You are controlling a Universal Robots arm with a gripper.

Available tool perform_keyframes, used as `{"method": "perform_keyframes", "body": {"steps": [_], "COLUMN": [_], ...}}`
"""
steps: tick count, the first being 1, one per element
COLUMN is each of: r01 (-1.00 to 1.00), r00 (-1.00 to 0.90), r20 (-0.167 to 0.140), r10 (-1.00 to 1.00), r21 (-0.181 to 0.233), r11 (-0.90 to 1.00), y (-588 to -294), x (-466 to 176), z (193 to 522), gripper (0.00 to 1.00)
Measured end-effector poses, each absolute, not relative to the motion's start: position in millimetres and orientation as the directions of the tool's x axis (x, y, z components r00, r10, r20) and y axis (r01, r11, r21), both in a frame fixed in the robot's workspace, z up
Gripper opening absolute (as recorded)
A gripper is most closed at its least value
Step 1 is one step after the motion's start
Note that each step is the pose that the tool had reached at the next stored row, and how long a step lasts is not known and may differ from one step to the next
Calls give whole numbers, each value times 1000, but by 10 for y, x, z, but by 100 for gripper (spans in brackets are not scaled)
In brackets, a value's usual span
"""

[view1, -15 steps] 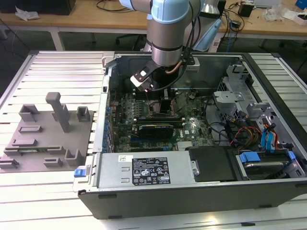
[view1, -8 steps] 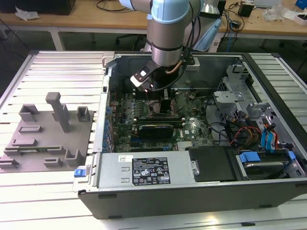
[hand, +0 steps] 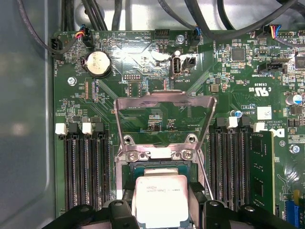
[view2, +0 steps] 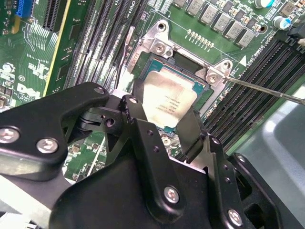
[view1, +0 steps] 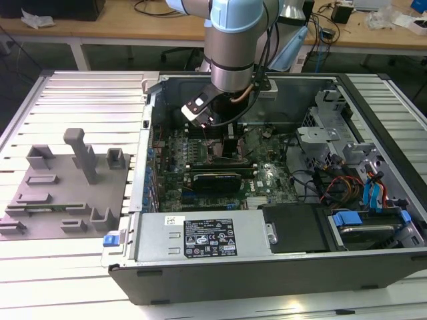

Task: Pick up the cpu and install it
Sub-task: 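Place the cpu into insertion slot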

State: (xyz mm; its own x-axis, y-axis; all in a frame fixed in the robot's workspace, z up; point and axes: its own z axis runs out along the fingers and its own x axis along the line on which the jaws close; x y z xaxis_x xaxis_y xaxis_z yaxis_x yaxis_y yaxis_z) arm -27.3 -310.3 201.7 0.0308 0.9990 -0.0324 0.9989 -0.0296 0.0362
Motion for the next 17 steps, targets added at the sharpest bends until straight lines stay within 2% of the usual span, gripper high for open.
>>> {"method": "perform_keyframes", "body": {"steps": [17], "r01": [999], "r00": [32], "r20": [-32], "r10": [999], "r21": [36], "r11": [-31], "y": [-3103], "x": [-256], "z": [2017], "gripper": [53]}}
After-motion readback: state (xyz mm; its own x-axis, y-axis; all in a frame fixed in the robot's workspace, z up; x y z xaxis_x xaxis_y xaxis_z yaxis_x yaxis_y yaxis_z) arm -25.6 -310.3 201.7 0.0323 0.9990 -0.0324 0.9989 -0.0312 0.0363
